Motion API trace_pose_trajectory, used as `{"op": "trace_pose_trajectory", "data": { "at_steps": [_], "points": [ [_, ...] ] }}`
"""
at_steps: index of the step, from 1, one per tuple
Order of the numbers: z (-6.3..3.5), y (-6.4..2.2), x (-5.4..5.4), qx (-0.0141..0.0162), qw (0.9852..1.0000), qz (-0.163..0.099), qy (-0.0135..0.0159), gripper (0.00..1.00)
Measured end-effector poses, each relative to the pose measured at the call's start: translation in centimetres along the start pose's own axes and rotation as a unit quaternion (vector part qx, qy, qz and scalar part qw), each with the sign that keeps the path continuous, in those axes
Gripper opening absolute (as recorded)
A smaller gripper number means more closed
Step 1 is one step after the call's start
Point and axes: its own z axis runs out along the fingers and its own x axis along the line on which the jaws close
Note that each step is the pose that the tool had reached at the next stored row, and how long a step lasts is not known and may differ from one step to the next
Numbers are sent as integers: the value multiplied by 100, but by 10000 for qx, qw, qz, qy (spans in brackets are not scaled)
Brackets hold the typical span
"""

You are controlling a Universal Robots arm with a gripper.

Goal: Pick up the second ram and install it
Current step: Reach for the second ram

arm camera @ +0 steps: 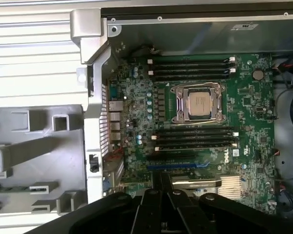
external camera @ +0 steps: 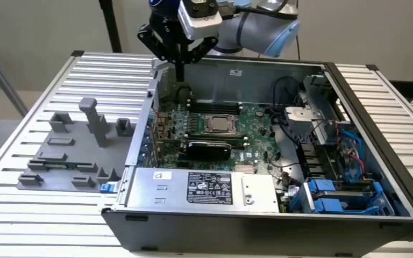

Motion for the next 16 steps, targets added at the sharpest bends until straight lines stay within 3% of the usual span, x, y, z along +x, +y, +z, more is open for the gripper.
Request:
{"op": "trace_pose_trajectory", "data": {
  "at_steps": [16],
  "points": [
    [-24,-229,711,0,10000,0,0,0]
  ]
}}
